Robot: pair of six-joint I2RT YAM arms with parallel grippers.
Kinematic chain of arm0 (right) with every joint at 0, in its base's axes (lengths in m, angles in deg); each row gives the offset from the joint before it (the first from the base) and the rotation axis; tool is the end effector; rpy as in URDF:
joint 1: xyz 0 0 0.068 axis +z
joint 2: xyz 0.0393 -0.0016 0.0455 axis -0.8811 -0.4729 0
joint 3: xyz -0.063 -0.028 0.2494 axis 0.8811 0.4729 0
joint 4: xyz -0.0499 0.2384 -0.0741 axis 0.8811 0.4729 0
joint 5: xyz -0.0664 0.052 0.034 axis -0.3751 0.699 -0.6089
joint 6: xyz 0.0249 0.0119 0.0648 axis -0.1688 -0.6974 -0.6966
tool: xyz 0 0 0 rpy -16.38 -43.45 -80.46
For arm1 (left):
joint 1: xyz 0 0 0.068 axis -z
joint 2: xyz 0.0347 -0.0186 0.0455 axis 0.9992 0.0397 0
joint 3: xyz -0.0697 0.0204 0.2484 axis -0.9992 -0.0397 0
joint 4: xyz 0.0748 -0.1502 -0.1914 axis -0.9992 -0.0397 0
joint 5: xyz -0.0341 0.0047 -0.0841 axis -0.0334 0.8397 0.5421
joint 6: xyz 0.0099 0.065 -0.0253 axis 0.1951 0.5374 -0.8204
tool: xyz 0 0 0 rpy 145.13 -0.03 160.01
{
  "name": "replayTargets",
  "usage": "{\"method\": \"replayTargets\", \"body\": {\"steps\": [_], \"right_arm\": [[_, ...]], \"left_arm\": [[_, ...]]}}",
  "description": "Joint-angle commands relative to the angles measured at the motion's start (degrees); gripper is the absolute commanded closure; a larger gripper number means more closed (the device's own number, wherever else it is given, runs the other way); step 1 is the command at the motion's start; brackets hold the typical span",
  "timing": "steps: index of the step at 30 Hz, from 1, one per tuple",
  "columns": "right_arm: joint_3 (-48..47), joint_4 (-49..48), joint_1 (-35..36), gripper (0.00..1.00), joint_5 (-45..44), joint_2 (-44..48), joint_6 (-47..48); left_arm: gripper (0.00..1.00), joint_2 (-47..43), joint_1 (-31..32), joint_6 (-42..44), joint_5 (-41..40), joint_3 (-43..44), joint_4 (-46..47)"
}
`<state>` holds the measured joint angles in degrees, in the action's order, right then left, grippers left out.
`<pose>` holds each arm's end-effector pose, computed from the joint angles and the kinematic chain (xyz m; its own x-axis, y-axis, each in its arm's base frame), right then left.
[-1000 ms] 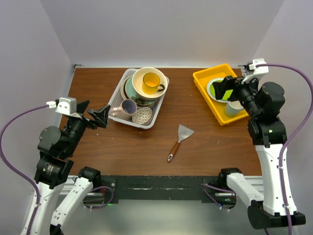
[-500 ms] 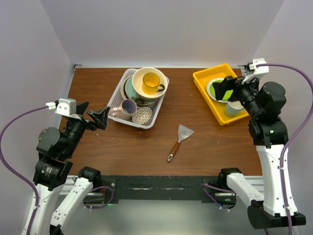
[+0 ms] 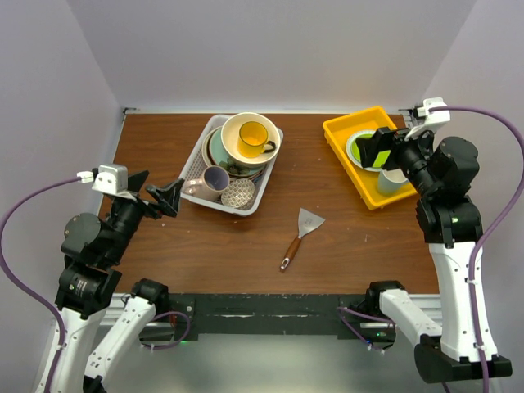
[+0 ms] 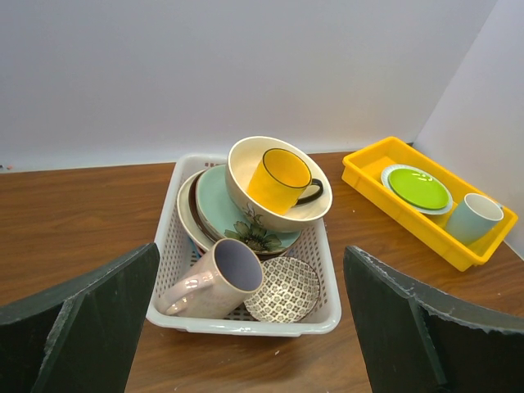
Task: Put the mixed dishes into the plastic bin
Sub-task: Reset both arms
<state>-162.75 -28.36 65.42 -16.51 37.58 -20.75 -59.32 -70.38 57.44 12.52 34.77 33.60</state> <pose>0.1861 0.0239 0.4501 -0.0912 0.0862 -0.9921 -0.2631 0.9588 0.1075 0.1008 -0.0315 0.3978 0.0064 -0.2550 -0.9669 0.3093 0.9200 -0.2406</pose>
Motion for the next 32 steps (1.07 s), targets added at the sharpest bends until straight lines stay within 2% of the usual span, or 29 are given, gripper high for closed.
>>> {"method": "replayTargets", "body": {"steps": [1, 32], "right_arm": [[-0.94, -0.66, -0.65, 0.02, -0.04, 0.80, -0.24], [-0.49, -1.01, -1.79, 0.02, 1.28, 0.27, 0.46]], "left_arm": [[0.00, -0.49, -0.29, 0.27, 0.58, 1.62, 0.76], [0.00, -0.40, -0.29, 0.62, 1.28, 0.56, 1.73]]}}
